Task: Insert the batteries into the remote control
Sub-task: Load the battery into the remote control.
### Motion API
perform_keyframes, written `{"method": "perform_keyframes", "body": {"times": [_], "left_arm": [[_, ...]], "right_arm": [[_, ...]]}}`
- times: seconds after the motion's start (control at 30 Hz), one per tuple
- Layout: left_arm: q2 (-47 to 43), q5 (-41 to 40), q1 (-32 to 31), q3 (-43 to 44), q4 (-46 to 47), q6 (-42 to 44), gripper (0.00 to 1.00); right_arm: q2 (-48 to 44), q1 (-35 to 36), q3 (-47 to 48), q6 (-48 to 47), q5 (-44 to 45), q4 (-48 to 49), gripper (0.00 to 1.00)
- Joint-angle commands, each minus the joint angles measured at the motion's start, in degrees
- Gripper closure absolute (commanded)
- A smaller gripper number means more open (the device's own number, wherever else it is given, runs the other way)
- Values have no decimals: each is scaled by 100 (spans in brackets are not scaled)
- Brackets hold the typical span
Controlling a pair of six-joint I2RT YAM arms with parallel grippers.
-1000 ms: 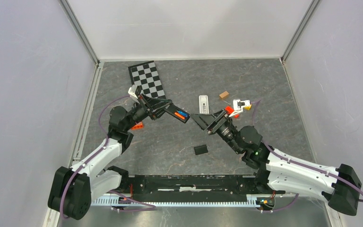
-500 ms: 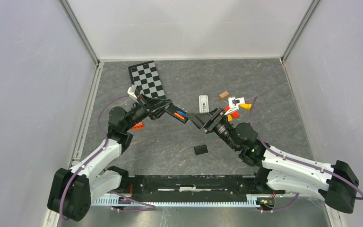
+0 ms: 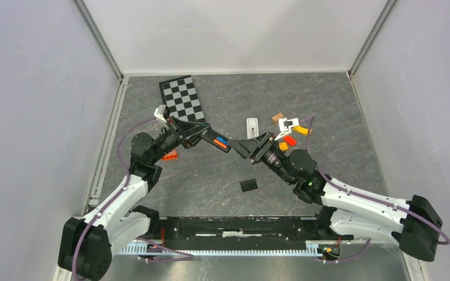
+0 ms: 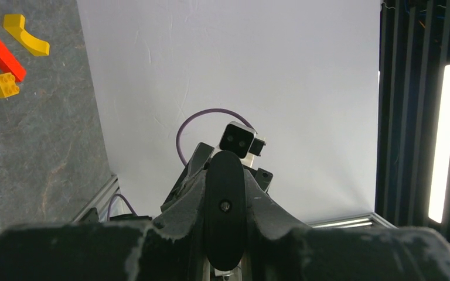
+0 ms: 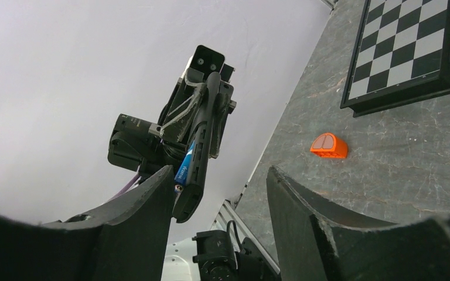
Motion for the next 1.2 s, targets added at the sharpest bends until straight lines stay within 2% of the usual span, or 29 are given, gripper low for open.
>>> {"method": "perform_keyframes", "body": {"times": [0.0, 0.27, 0.43, 0.57, 0.83, 0.97, 1.03, 1.17], "left_arm": [[-115, 195, -41, 326, 230, 127, 98], [-127, 206, -46, 342, 344, 74, 98], [-110, 211, -42, 356, 307, 156, 98], [-71, 209, -41, 358, 311, 189, 98], [-26, 156, -45, 364, 307, 229, 98], [3, 156, -37, 387, 171, 433, 98], [-21, 167, -35, 445, -159, 838, 98], [-171, 9, -33, 489, -1092, 1966, 98]], "right_arm": [[156, -32, 192, -123, -47, -204, 38], [292, -30, 273, -312, 1, -530, 45], [620, -30, 730, -721, 172, -1589, 50], [907, -28, 841, -1078, 159, -2050, 53], [1088, -30, 779, -1675, 372, -2502, 67], [989, -30, 880, -1948, 605, -2711, 65], [851, -34, 951, -2068, 643, -2746, 62], [569, -52, 1139, -2379, 516, -2744, 46]]}}
